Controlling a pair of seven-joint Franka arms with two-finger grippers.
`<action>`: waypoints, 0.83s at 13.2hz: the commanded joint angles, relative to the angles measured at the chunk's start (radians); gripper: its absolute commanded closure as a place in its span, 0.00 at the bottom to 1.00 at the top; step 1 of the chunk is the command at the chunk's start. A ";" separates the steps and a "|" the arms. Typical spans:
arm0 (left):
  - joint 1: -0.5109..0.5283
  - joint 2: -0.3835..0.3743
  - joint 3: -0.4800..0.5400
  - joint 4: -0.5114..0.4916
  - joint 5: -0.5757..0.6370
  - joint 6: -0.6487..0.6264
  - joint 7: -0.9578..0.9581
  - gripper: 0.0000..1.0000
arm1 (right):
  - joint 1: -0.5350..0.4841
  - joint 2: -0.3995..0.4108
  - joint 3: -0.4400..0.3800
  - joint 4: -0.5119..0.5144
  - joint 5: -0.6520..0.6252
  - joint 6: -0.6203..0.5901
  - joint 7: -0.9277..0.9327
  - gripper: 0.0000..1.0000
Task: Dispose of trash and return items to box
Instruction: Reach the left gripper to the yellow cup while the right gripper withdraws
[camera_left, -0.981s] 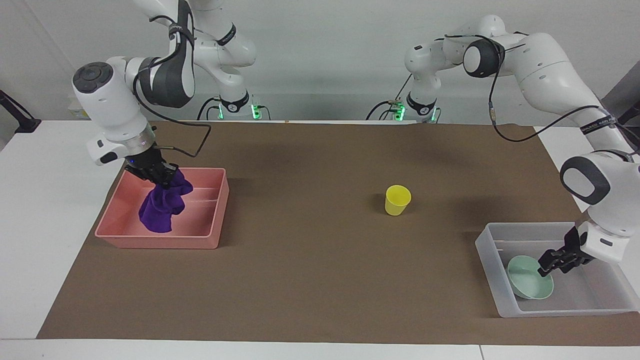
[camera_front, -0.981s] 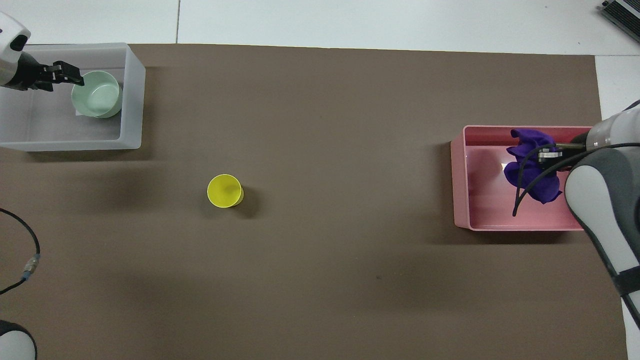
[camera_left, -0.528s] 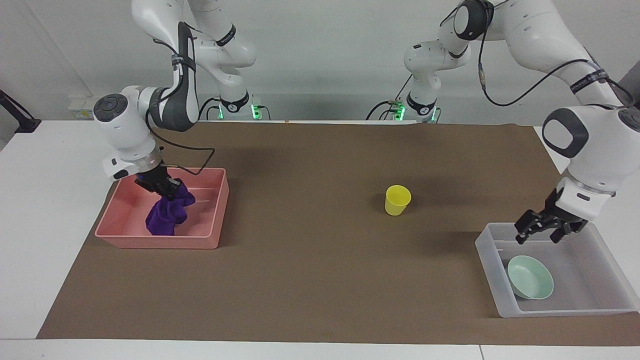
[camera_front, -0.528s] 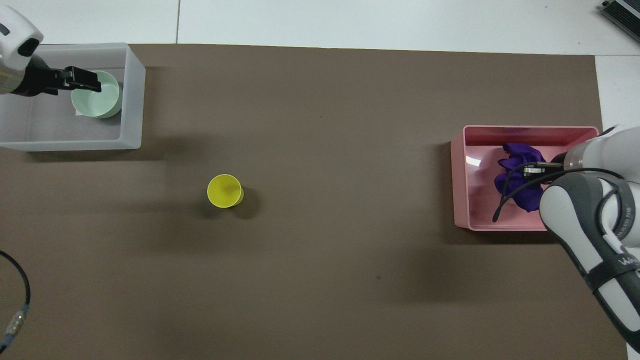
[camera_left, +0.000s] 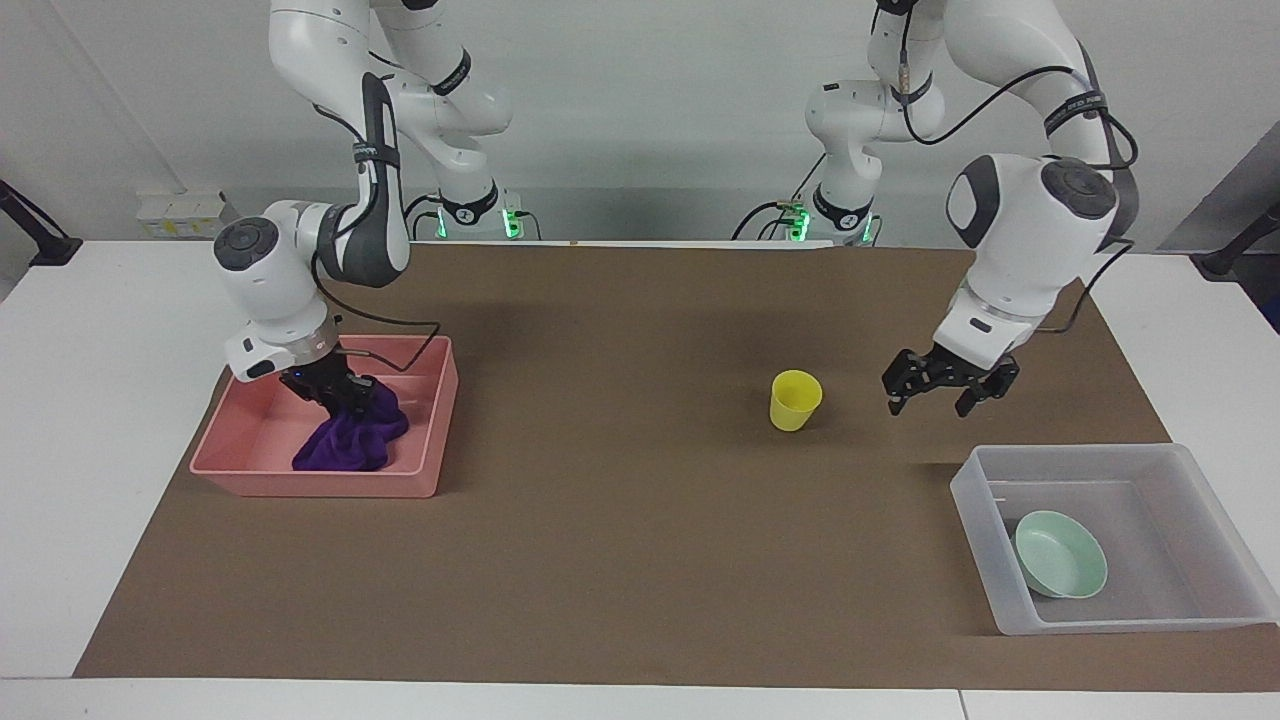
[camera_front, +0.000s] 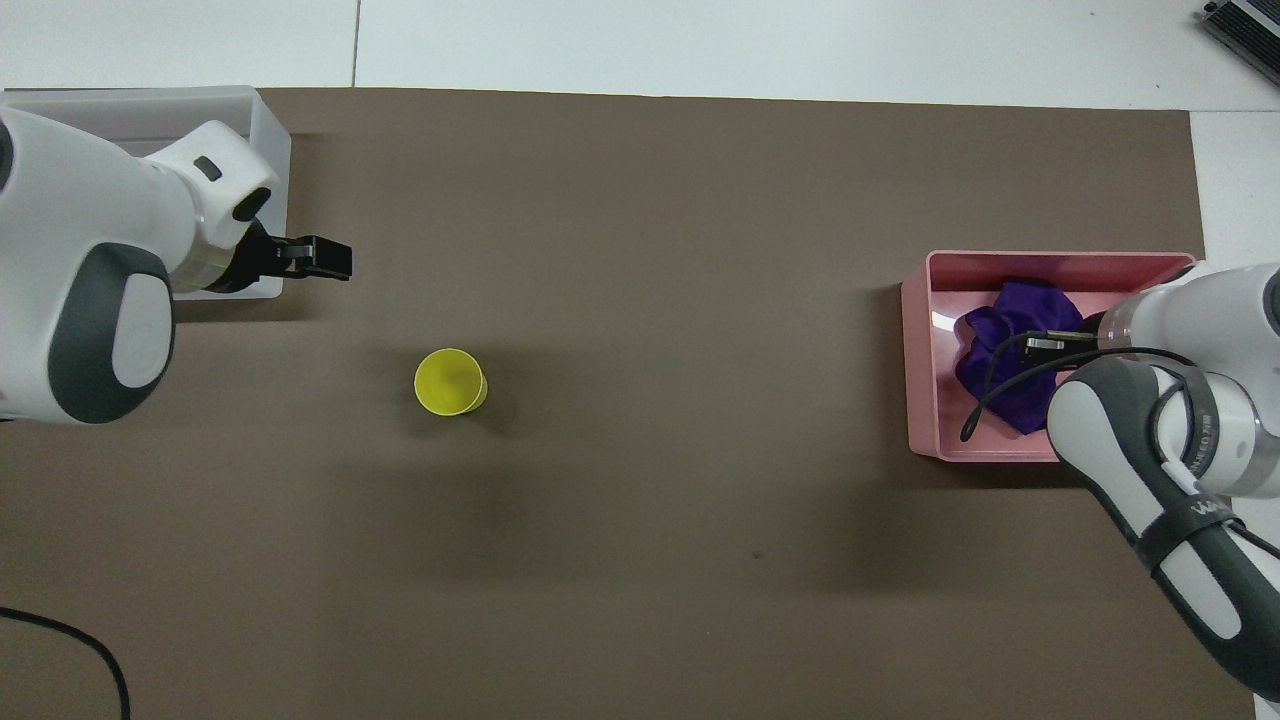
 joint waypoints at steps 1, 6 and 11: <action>-0.056 -0.080 0.015 -0.197 0.005 0.170 -0.011 0.00 | -0.003 -0.054 0.017 0.045 -0.005 -0.071 0.008 0.00; -0.119 -0.089 0.015 -0.337 0.005 0.289 -0.017 0.00 | 0.042 -0.155 0.050 0.147 -0.005 -0.246 0.011 0.00; -0.173 -0.085 0.015 -0.424 0.005 0.381 -0.133 0.71 | 0.057 -0.157 0.048 0.367 -0.006 -0.505 0.003 0.00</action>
